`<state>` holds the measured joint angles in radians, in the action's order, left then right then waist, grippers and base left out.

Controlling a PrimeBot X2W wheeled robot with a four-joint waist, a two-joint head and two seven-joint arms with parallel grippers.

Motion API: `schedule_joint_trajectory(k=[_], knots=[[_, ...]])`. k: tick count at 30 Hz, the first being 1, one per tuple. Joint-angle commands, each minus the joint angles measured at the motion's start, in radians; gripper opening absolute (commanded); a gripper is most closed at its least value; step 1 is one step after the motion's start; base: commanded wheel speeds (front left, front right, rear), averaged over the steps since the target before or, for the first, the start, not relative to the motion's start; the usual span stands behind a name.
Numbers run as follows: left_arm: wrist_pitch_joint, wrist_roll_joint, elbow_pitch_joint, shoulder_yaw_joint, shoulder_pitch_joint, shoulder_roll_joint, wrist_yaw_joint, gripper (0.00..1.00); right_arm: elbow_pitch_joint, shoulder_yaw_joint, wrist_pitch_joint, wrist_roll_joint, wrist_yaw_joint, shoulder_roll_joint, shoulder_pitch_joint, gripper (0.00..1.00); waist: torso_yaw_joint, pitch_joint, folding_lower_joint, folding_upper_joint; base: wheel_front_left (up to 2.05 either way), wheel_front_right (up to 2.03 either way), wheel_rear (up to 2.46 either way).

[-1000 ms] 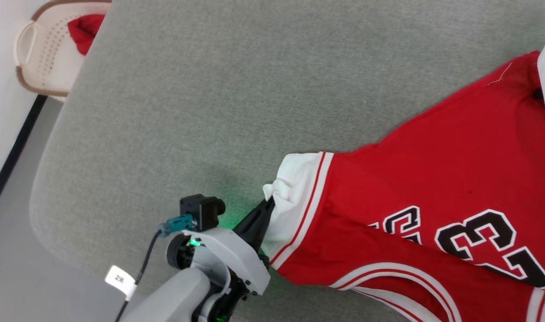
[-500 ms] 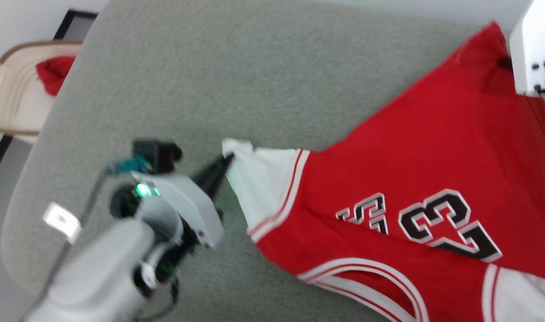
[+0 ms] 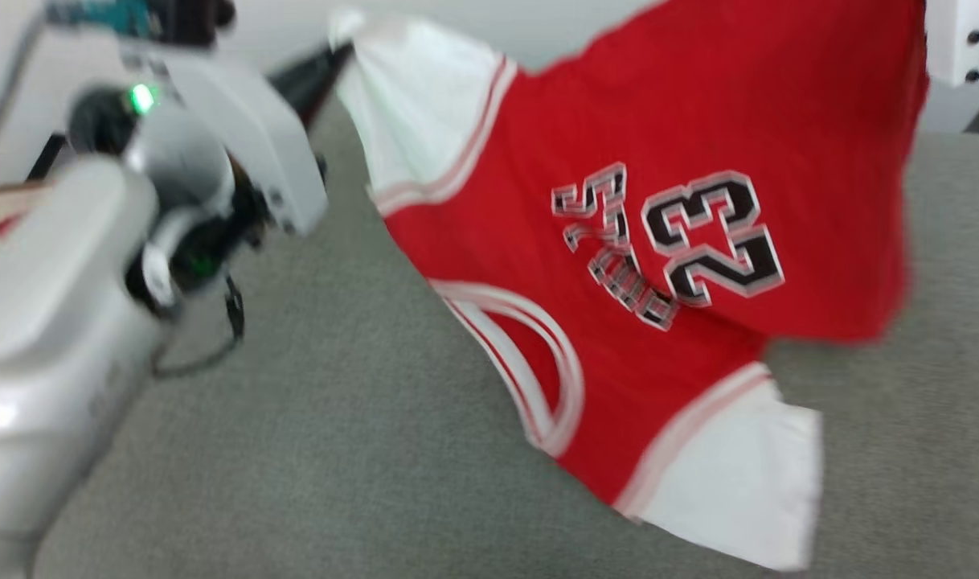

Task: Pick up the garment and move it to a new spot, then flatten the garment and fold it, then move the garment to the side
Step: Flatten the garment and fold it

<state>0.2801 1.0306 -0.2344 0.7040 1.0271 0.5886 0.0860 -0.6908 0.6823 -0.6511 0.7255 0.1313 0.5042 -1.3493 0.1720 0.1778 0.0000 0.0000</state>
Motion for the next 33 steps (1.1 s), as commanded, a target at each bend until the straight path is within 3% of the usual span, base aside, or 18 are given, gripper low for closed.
schedule_joint_trajectory(k=[1,9,20,27,33], knots=[[0.015,-0.01,-0.027,-0.001,0.046,-0.005,-0.01,0.0,-0.01,0.003,0.027,-0.017,-0.001,-0.005,-0.016,0.0,-0.054,-0.058,0.0,0.0,0.0,0.0,0.0],[0.068,-0.065,-0.246,0.028,0.272,-0.074,-0.055,0.0,-0.091,-0.01,0.203,-0.101,-0.001,-0.041,-0.083,0.0,-0.097,-0.121,0.0,0.0,0.0,0.0,0.0],[-0.046,-0.15,-0.534,0.038,0.501,-0.146,-0.107,0.0,-0.219,-0.047,0.383,-0.18,-0.001,-0.101,-0.161,0.0,-0.147,-0.146,0.0,0.0,0.0,0.0,0.0],[-0.099,-0.179,-0.641,0.04,0.597,-0.16,-0.134,0.0,-0.257,-0.055,0.416,-0.188,-0.001,-0.116,-0.192,0.0,-0.169,-0.107,0.0,0.0,0.0,0.0,0.0],[-0.145,-0.211,-0.708,0.044,0.704,-0.165,-0.146,0.0,-0.267,-0.069,0.454,-0.203,-0.001,-0.122,-0.248,0.0,-0.193,-0.009,0.0,0.0,0.0,0.0,0.0]])
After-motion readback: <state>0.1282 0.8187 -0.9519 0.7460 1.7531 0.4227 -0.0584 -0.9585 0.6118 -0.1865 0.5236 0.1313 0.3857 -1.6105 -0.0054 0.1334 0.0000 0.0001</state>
